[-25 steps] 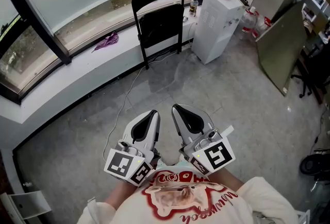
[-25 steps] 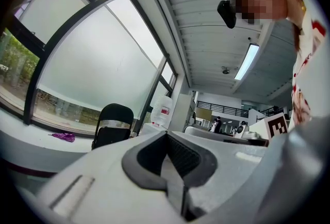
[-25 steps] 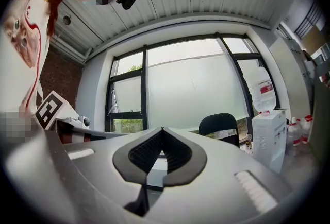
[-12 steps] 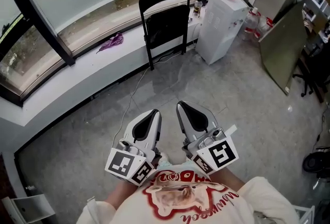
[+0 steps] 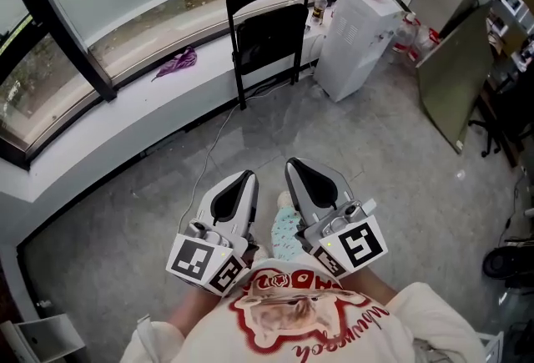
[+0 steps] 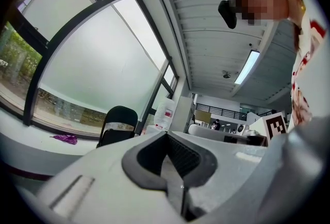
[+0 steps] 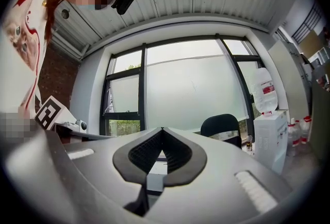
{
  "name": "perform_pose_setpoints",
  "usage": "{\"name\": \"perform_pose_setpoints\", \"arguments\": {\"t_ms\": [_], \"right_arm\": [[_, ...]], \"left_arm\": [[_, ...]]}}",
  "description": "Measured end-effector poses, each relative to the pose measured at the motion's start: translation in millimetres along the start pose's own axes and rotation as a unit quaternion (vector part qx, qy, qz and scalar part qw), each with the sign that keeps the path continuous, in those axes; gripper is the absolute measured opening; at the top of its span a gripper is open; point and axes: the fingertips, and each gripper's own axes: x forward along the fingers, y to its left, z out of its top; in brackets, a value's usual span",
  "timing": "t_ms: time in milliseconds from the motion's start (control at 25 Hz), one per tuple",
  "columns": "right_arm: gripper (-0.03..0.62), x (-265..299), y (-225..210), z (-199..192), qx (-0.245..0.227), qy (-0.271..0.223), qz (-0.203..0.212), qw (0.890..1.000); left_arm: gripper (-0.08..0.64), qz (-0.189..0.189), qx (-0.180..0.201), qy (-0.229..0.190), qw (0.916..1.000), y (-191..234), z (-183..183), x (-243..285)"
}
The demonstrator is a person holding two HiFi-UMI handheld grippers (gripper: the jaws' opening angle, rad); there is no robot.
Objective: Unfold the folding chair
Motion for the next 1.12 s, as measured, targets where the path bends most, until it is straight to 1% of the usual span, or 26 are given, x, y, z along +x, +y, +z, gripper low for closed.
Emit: {"name": "perform_pose_setpoints", "arguments": {"t_ms": [200, 360, 600, 840, 1120], "right_arm": [[0.021, 24, -8, -8, 0.003, 0.005, 0.02, 1.0], [0.021, 52, -26, -9, 0.008, 0.001, 0.031, 0.999], [0.021, 97, -79, -10, 0.01, 0.006, 0.042, 0.999], [0.021, 148, -129, 4, 0.009, 0.003, 0.059, 0.998], [0.021, 183, -188, 11, 0.012, 0.0, 0.063, 0.998]], "left_arm": [[0.0, 0.019, 0.003, 0.001, 0.9998, 21, 2, 14], [0.0, 0.032, 0.001, 0.001, 0.9995, 44, 4, 36], [0.0, 0.041, 0.002, -0.004, 0.9991, 71, 10, 98], [0.0, 0.051, 0.006, -0.013, 0.9986, 98, 29, 162], [0.0, 0.053, 0.008, -0.014, 0.9985, 114, 35, 227]]}}
